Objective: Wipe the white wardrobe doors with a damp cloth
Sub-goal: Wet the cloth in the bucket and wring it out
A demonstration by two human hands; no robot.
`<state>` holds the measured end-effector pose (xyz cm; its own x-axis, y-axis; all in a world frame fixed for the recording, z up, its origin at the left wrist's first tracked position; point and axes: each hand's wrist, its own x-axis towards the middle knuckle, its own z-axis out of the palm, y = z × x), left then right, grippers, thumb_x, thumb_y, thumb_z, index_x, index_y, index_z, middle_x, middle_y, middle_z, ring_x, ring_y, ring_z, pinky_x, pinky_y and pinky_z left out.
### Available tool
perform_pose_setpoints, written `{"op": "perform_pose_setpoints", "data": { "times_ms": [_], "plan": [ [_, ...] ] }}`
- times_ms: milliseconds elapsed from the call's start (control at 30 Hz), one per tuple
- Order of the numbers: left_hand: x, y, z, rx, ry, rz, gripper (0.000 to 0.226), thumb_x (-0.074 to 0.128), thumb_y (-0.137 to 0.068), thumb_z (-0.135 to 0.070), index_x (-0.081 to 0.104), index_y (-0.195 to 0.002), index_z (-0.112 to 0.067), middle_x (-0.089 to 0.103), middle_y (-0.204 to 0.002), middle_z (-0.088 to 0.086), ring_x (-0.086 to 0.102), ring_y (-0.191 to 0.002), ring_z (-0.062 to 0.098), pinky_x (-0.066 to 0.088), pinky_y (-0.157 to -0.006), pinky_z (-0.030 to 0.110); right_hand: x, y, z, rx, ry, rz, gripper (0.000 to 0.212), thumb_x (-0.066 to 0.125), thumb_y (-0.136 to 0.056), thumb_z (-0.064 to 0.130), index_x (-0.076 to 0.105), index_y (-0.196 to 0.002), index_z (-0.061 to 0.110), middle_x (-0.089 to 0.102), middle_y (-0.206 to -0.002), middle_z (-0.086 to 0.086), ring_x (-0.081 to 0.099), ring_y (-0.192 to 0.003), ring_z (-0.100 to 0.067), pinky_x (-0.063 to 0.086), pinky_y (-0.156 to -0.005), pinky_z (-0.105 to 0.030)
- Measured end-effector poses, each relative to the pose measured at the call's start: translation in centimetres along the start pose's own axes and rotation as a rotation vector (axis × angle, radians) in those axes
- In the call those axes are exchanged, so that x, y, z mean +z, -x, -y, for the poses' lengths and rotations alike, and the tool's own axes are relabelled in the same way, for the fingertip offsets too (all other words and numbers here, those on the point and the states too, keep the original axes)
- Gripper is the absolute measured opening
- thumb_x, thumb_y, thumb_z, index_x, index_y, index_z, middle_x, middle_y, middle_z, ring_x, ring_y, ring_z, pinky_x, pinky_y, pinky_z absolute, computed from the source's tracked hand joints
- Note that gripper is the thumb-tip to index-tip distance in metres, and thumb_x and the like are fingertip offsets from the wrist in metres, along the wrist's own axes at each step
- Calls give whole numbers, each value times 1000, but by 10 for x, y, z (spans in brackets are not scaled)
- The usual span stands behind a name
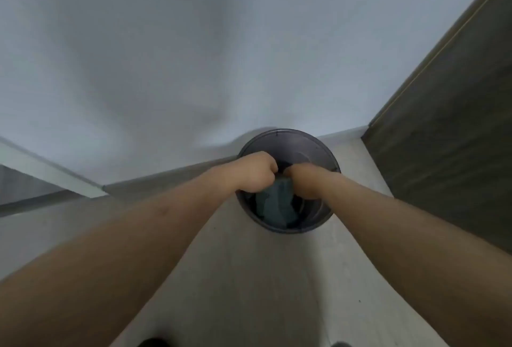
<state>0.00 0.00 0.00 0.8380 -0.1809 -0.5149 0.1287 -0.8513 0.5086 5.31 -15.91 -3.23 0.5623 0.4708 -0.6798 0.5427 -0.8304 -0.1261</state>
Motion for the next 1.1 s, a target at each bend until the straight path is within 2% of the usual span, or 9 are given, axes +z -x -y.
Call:
{"op": "perform_pose_setpoints", "data": {
  "times_ms": [133,200,333,433,500,667,800,967,1100],
  "plan": [
    [2,-19,3,1,-56,-39,24,45,-85,-2,67,-95,-1,70,-113,20,65,-106,33,53,-93,45,9,-19,-6,-9,75,19,45,54,-98,14,51,-142,15,56,-139,-10,57,-119,-31,47,-99,-37],
    [-4,-21,-2,31,-94,-80,29,46,-86,-3,71,-99,0,72,-107,15,66,-101,30,54,-89,40,14,-27,-8,-25,106,15,36,53,-98,14,57,-134,12,59,-133,-11,59,-114,-31,46,-96,-37],
    [-18,-18,-11,56,-72,-177,18,45,-81,-3,63,-75,-5,65,-78,9,60,-80,29,51,-68,34,29,-39,-11,-4,127,42,20,54,-97,21,64,-112,13,64,-123,-12,58,-99,-28,48,-100,-43],
    [-12,-12,-16,72,-44,-166,25,50,-86,-5,73,-97,-7,73,-101,8,66,-96,24,53,-85,32,43,-35,-8,2,124,150,37,52,-99,23,57,-134,9,58,-132,-10,56,-113,-31,45,-104,-43],
    [-5,-13,-19,92,-64,-132,28,50,-89,-3,72,-105,-2,73,-110,12,66,-104,25,53,-91,34,42,-32,-6,-12,126,195,37,50,-101,21,57,-133,4,58,-133,-14,56,-114,-32,46,-102,-41],
    [7,-29,-5,101,-216,-58,26,52,-86,-4,71,-104,-1,72,-103,16,67,-98,33,55,-86,44,5,-21,-6,-62,44,-55,25,68,-85,15,71,-107,3,70,-103,-11,63,-92,-28,51,-84,-34],
    [0,-31,0,58,-282,16,31,79,-80,-20,69,-102,-1,72,-96,12,65,-93,30,51,-76,36,-32,13,-3,-78,-75,-233,13,75,-75,11,76,-87,8,73,-82,-8,66,-77,-26,53,-65,-31],
    [1,-36,3,91,-14,31,64,90,-61,-33,64,-118,-15,71,-111,-1,64,-103,22,50,-97,39,-54,56,-1,-168,-458,-451,16,63,-77,-3,64,-85,11,63,-78,-2,52,-66,-14,41,-59,-29],
    [-3,-36,3,168,269,42,49,89,-68,-10,68,-113,-13,76,-106,-2,71,-99,15,54,-92,30,-63,71,-7,-231,-802,-538,24,59,-76,-8,57,-79,16,56,-75,-3,50,-67,-17,42,-66,-36]
  ]
}}
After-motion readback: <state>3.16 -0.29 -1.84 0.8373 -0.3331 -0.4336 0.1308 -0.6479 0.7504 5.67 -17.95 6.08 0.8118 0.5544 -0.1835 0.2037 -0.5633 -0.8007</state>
